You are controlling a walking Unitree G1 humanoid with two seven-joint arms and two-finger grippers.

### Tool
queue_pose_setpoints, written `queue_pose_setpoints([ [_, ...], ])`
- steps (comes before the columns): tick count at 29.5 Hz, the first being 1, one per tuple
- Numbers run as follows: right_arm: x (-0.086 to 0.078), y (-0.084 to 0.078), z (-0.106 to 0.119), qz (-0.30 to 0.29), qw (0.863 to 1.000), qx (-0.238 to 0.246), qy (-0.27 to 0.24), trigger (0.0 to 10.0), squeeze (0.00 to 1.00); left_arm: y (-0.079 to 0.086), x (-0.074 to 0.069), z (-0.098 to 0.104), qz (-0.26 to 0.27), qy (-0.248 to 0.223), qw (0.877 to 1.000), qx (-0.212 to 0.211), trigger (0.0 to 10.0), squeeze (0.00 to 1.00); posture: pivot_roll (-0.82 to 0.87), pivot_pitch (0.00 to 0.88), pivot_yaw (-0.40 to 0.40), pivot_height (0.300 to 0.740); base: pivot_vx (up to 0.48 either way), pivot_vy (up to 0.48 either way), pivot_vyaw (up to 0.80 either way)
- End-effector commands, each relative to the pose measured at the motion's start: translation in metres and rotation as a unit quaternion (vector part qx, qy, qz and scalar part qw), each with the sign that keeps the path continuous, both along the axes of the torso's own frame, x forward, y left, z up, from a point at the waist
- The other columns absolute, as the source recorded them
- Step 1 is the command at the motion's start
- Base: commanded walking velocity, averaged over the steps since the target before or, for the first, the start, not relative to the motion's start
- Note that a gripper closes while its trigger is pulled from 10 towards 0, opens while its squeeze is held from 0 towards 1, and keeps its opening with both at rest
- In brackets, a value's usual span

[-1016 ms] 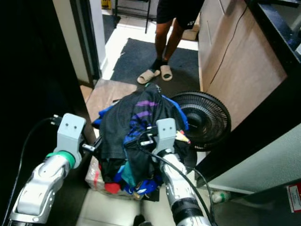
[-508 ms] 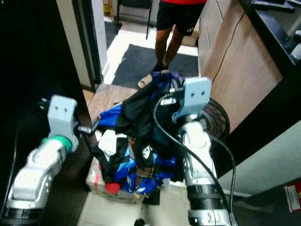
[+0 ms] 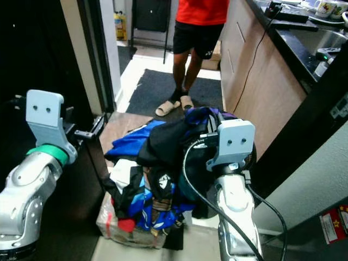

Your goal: Clothes washing

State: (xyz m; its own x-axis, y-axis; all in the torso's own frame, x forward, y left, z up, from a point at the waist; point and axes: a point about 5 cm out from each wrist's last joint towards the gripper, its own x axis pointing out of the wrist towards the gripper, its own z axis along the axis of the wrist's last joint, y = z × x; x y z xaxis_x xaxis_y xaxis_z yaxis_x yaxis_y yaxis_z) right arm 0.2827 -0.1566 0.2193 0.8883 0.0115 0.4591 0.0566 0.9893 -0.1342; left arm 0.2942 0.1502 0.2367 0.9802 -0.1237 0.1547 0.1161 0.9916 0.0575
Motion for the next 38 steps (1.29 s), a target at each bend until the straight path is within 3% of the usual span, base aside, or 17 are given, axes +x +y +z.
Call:
queue_pose_setpoints([
  [1, 0.0, 0.001, 0.001, -0.003, 1.0, 0.003, -0.006, 10.0, 0.0, -0.001, 0.0, -0.005, -0.004, 0.007, 1.0, 0.0, 10.0, 0.0, 0.09, 0.0, 0.028, 0.74, 0.0, 0.0, 0.0],
  [6, 0.015, 0.005, 0.001, -0.004, 1.0, 0.006, -0.005, 10.0, 0.0, -0.009, 0.01, -0.009, -0.011, 0.002, 1.0, 0.008, 10.0, 0.0, 0.07, 0.0, 0.036, 0.74, 0.0, 0.0, 0.0],
  [8, 0.023, 0.009, 0.001, -0.003, 1.0, 0.007, -0.001, 10.0, 0.0, -0.016, 0.019, -0.001, -0.017, -0.013, 1.0, 0.005, 10.0, 0.0, 0.07, 0.0, 0.032, 0.74, 0.0, 0.0, 0.0],
  [11, 0.025, 0.01, 0.001, -0.002, 1.0, 0.008, 0.001, 10.0, 0.0, -0.018, 0.02, 0.003, -0.019, -0.017, 1.0, 0.003, 10.0, 0.0, 0.07, 0.0, 0.032, 0.74, 0.0, 0.0, 0.0],
  [16, 0.019, 0.01, -0.002, -0.004, 0.999, 0.027, 0.025, 10.0, 0.0, -0.014, 0.017, 0.009, -0.015, -0.015, 1.0, 0.0, 10.0, 0.0, 0.08, 0.0, 0.033, 0.74, 0.0, 0.0, -0.8],
  [22, 0.025, 0.007, 0.004, -0.012, 0.998, 0.056, 0.023, 10.0, 0.0, -0.011, 0.02, 0.013, -0.009, -0.02, 1.0, 0.003, 10.0, 0.0, 0.08, 0.0, 0.035, 0.74, 0.0, 0.0, -0.8],
  [23, 0.029, 0.001, 0.016, -0.015, 0.996, 0.091, 0.007, 10.0, 0.0, -0.01, 0.022, 0.013, -0.008, -0.024, 1.0, 0.003, 10.0, 0.0, 0.08, 0.0, 0.039, 0.74, 0.0, 0.0, -0.8],
  [25, 0.031, -0.001, 0.022, -0.017, 0.994, 0.105, -0.001, 10.0, 0.0, -0.01, 0.023, 0.014, -0.007, -0.026, 1.0, 0.004, 10.0, 0.0, 0.08, 0.0, 0.039, 0.74, 0.0, 0.0, -0.8],
  [38, 0.028, 0.002, 0.016, -0.016, 0.994, 0.107, 0.012, 10.0, 0.0, -0.009, 0.022, 0.012, -0.009, -0.016, 1.0, 0.012, 10.0, 0.0, 0.08, 0.0, 0.055, 0.74, 0.0, 0.0, -0.8],
])
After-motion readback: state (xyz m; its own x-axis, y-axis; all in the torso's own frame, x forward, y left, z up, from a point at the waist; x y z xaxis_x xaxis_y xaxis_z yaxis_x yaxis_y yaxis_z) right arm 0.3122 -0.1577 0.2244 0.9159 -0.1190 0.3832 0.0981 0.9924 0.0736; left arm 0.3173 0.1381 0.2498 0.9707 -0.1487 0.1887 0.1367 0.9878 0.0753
